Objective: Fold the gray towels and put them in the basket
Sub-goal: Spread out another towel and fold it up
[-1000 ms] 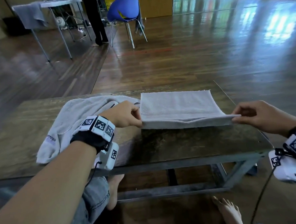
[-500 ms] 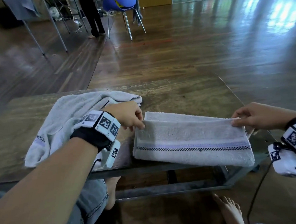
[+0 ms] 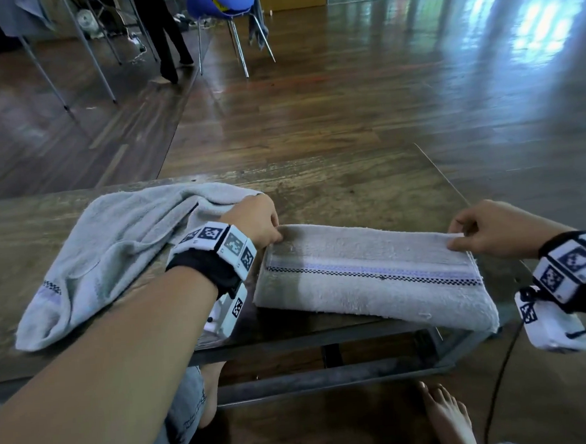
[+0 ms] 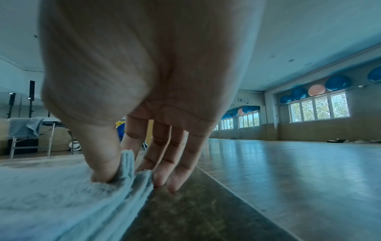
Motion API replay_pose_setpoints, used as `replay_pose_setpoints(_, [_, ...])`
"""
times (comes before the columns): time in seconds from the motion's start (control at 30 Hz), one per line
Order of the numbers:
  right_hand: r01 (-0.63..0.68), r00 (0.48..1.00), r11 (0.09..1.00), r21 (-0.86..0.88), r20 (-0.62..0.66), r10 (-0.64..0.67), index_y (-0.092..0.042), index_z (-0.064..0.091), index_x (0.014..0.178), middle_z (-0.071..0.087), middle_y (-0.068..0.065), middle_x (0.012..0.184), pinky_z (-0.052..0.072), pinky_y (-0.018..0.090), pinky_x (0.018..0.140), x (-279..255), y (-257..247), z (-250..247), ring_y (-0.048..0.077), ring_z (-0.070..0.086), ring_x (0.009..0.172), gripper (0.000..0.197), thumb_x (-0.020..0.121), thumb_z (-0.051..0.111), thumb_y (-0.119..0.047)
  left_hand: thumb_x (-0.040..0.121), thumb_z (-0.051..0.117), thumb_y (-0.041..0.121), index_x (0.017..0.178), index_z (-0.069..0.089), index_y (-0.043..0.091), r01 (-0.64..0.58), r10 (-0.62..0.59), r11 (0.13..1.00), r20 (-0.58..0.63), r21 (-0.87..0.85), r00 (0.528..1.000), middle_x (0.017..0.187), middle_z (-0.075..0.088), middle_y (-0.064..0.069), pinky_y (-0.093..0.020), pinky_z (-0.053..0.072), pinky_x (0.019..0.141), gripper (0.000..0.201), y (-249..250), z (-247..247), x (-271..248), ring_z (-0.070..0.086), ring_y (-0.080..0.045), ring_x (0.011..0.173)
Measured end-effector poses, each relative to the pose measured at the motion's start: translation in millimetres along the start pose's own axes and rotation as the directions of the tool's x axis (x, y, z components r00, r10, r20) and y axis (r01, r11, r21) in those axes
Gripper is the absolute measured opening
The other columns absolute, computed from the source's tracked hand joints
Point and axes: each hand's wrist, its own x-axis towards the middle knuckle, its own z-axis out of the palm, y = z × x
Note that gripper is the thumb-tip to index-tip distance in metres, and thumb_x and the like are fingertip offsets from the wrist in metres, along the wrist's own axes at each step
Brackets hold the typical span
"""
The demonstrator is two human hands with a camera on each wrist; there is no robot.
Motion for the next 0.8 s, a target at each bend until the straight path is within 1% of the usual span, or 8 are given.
replay_pose_setpoints(0.17, [0.003,0.999,0.999,-0.032,-0.041,-0.005,-0.024,0.072,0.069,0.068,-0.003,0.066,0.04,0.023,0.058,0.4,-0.8,-1.0,0.009,0.06,0.066,0.015,0.08,0.081,-0.027,0.078,0.078,0.012,0.078,0.079,0.012,0.012,-0.013,1.0,-0.041,-0.02,0.999,0.079,0.074,-0.004,-0.039,0.062,0.069,0.001,11.3,-6.4,-6.9,0.071,-0.023,0.075])
replay_pose_setpoints(0.27, [0.004,0.968,1.0,0.011,-0.249,-0.001,-0.018,0.078,0.076,0.071,-0.001,0.072,0.044,0.028,0.071,-4.0,-8.3,-10.4,0.021,0.065,0.073,0.006,0.078,0.083,-0.022,0.081,0.075,0.01,0.083,0.08,0.016,-0.006,-0.01,0.997,-0.217,-0.073,0.976,0.083,0.074,0.0,-0.036,0.059,0.071,0.008,14.4,-15.4,-12.6,0.069,-0.021,0.08])
replay_pose_setpoints(0.4, [0.142,0.716,0.989,0.033,-0.694,-0.08,-0.006,0.078,0.092,0.07,0.012,0.082,0.047,0.046,0.092,-10.7,-26.5,-28.4,0.032,0.067,0.077,0.011,0.082,0.075,-0.009,0.083,0.068,0.009,0.089,0.081,0.016,-0.105,0.013,0.988,-0.607,-0.116,0.794,0.095,0.075,-0.003,-0.041,0.057,0.076,0.016,9.1,-39.4,-24.1,0.066,-0.024,0.086])
replay_pose_setpoints(0.47, [0.235,0.545,0.972,0.029,-0.832,-0.106,-0.005,0.076,0.096,0.069,0.016,0.093,0.051,0.045,0.084,-16.6,-35.7,-36.1,0.031,0.067,0.076,0.013,0.084,0.071,-0.006,0.082,0.07,0.008,0.092,0.079,0.013,-0.167,0.023,0.98,-0.762,-0.113,0.647,0.096,0.074,-0.006,-0.039,0.055,0.08,0.014,4.0,-50.1,-29.9,0.066,-0.025,0.087])
replay_pose_setpoints(0.53, [0.315,0.461,0.949,0.023,-0.878,-0.131,-0.006,0.075,0.098,0.067,0.014,0.099,0.055,0.04,0.077,-23.5,-40.3,-38.9,0.023,0.065,0.077,0.015,0.083,0.072,-0.007,0.081,0.075,0.011,0.091,0.077,0.012,-0.217,0.04,0.971,-0.821,-0.103,0.57,0.094,0.073,-0.005,-0.034,0.052,0.081,0.011,-1.3,-54.0,-35.6,0.065,-0.022,0.087])
replay_pose_setpoints(0.6, [0.321,0.5,0.947,0.014,-0.852,-0.157,-0.008,0.075,0.098,0.065,0.011,0.099,0.055,0.045,0.08,-27.9,-36.9,-35.2,0.024,0.065,0.083,0.014,0.084,0.074,-0.007,0.079,0.077,0.013,0.087,0.076,0.013,-0.225,0.06,0.968,-0.777,-0.107,0.626,0.091,0.071,-0.002,-0.035,0.051,0.08,0.009,-7.6,-51.6,-40.3,0.063,-0.021,0.086])
replay_pose_setpoints(0.73, [0.254,0.864,0.96,0.116,-0.473,-0.171,-0.014,0.074,0.096,0.063,0.009,0.099,0.049,0.029,0.077,-29.8,-21.7,-14.1,0.028,0.063,0.088,0.018,0.08,0.078,-0.004,0.077,0.08,0.011,0.078,0.07,0.02,0.015,-0.057,0.989,-0.289,-0.146,0.956,0.095,0.072,-0.004,-0.035,0.052,0.078,0.014,-21.3,-29.8,-43.0,0.065,-0.023,0.089])
replay_pose_setpoints(0.8, [0.17,0.945,0.977,0.13,-0.303,-0.124,-0.02,0.073,0.099,0.065,0.007,0.101,0.045,0.026,0.077,-27.2,-14.2,-0.9,0.024,0.063,0.089,0.023,0.079,0.082,-0.015,0.084,0.073,0.012,0.079,0.068,0.015,0.097,-0.115,0.989,-0.177,-0.108,0.978,0.097,0.072,-0.01,-0.035,0.053,0.076,0.008,-23.2,-15.5,-38.1,0.066,-0.026,0.086])
